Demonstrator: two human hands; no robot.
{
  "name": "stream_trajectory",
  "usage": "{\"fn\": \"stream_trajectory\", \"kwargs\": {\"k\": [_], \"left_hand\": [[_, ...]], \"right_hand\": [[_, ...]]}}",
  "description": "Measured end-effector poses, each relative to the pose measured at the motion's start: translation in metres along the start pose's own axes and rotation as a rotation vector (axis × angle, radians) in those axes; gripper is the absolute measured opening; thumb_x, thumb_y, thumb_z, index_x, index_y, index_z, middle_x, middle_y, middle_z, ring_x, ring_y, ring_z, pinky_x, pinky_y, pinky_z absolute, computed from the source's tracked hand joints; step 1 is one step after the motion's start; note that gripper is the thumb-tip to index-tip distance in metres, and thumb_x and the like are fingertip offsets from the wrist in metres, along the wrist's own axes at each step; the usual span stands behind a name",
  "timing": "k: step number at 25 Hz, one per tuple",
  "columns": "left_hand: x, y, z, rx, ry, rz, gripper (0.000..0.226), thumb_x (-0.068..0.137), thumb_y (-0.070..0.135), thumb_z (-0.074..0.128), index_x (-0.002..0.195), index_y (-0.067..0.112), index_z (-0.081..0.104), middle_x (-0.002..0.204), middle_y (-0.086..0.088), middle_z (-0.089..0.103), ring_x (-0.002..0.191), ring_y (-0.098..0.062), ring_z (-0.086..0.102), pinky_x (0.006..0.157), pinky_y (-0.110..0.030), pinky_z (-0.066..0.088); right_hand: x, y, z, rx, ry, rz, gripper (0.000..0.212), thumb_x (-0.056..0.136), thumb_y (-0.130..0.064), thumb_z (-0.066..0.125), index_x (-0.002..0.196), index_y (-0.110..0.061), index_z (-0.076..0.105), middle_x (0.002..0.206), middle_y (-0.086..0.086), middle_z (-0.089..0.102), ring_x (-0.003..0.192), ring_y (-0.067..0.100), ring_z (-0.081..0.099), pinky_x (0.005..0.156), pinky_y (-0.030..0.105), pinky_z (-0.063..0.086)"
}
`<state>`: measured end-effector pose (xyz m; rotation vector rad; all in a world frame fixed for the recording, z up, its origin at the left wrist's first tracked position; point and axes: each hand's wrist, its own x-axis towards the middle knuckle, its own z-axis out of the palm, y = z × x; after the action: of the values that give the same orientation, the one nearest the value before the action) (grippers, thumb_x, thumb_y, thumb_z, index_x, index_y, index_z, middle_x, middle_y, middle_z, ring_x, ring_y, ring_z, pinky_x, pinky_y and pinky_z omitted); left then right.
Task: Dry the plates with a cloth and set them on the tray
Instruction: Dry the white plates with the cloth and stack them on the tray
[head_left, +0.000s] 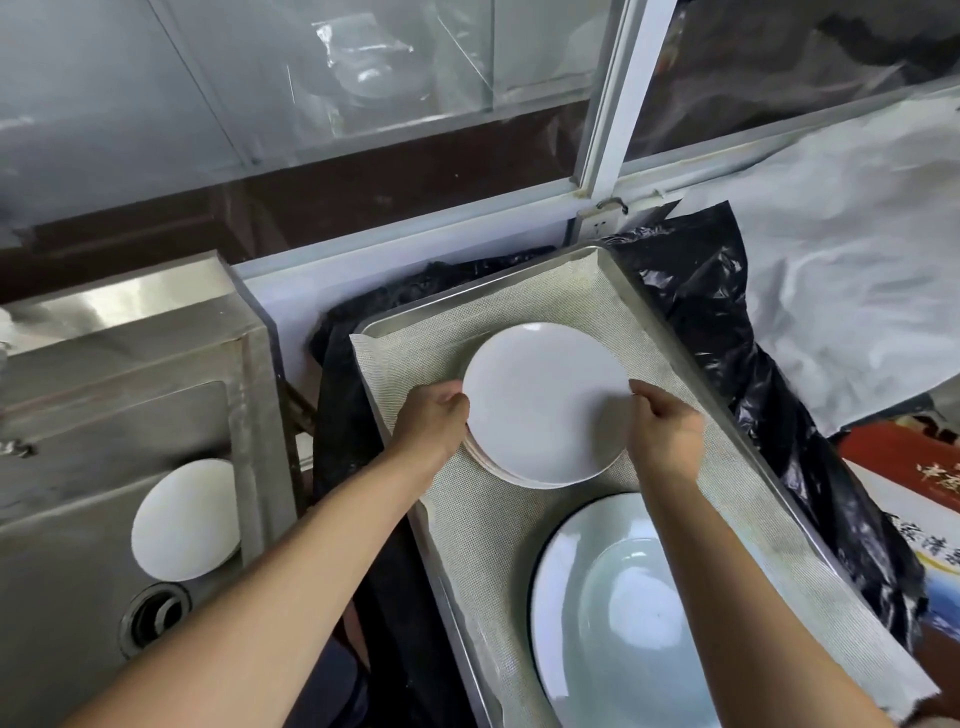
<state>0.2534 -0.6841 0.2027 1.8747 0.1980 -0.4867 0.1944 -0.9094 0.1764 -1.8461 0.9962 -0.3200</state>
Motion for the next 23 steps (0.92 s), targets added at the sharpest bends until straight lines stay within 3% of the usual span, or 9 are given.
{"fn": "stream_trajectory", "kwargs": {"k": [3, 6, 9, 12, 16, 21, 23], "left_hand": [[0.003, -0.003, 0.0, 0.055, -0.037, 0.064, 0.032, 0.094, 0.001, 0.048, 0.105, 0.011, 0.076, 0.101, -0.008, 0.077, 0.103, -0.029, 0.071, 0.094, -0.052, 0.055], [0.005, -0.008, -0.004, 0.102, -0.046, 0.113, 0.035, 0.091, -0.002, 0.045, 0.108, 0.008, 0.074, 0.101, -0.01, 0.076, 0.101, -0.032, 0.07, 0.091, -0.05, 0.055], [0.001, -0.01, -0.008, 0.067, -0.058, 0.09, 0.038, 0.095, 0.004, 0.047, 0.12, 0.019, 0.071, 0.114, 0.004, 0.074, 0.11, -0.015, 0.068, 0.102, -0.045, 0.052], [-0.007, -0.011, -0.011, 0.095, -0.035, 0.094, 0.037, 0.098, 0.012, 0.053, 0.135, 0.015, 0.06, 0.133, -0.003, 0.062, 0.12, -0.018, 0.061, 0.105, -0.041, 0.049], [-0.036, -0.009, -0.024, 0.123, 0.013, 0.197, 0.032, 0.097, 0.011, 0.054, 0.126, 0.02, 0.064, 0.125, 0.005, 0.062, 0.106, -0.008, 0.06, 0.081, -0.004, 0.045], [-0.079, -0.009, -0.062, 0.125, 0.104, 0.244, 0.033, 0.094, 0.008, 0.052, 0.113, 0.027, 0.069, 0.112, 0.021, 0.065, 0.091, 0.009, 0.058, 0.074, 0.0, 0.04], [-0.095, -0.012, -0.079, 0.109, 0.141, 0.258, 0.035, 0.094, 0.004, 0.051, 0.106, 0.031, 0.069, 0.108, 0.02, 0.067, 0.09, 0.006, 0.059, 0.078, -0.003, 0.041]], "right_hand": [[0.003, 0.001, 0.002, -0.038, -0.024, -0.039, 0.03, 0.092, -0.009, 0.052, 0.102, -0.017, 0.079, 0.089, 0.009, 0.072, 0.085, 0.025, 0.062, 0.079, 0.03, 0.048], [0.0, 0.002, 0.004, -0.076, -0.07, -0.082, 0.025, 0.092, -0.012, 0.053, 0.097, -0.015, 0.077, 0.081, 0.013, 0.068, 0.085, 0.033, 0.061, 0.074, 0.033, 0.045], [-0.006, 0.0, 0.003, -0.132, -0.067, -0.115, 0.023, 0.097, -0.016, 0.055, 0.108, -0.009, 0.075, 0.096, 0.022, 0.07, 0.097, 0.041, 0.062, 0.082, 0.037, 0.047], [-0.024, -0.008, 0.005, -0.22, -0.02, -0.275, 0.034, 0.094, -0.006, 0.056, 0.126, -0.004, 0.068, 0.116, 0.025, 0.063, 0.101, 0.042, 0.062, 0.096, 0.045, 0.048], [-0.063, -0.026, 0.014, -0.149, -0.117, -0.407, 0.031, 0.094, -0.003, 0.056, 0.121, -0.007, 0.07, 0.117, 0.015, 0.065, 0.098, 0.03, 0.066, 0.091, 0.036, 0.049], [-0.112, -0.047, 0.027, -0.077, -0.216, -0.492, 0.026, 0.096, -0.004, 0.056, 0.118, -0.007, 0.07, 0.113, 0.012, 0.069, 0.093, 0.023, 0.067, 0.09, 0.034, 0.051], [-0.133, -0.053, 0.036, -0.067, -0.246, -0.517, 0.025, 0.097, -0.004, 0.055, 0.118, -0.007, 0.07, 0.111, 0.012, 0.069, 0.093, 0.023, 0.067, 0.089, 0.037, 0.052]]}}
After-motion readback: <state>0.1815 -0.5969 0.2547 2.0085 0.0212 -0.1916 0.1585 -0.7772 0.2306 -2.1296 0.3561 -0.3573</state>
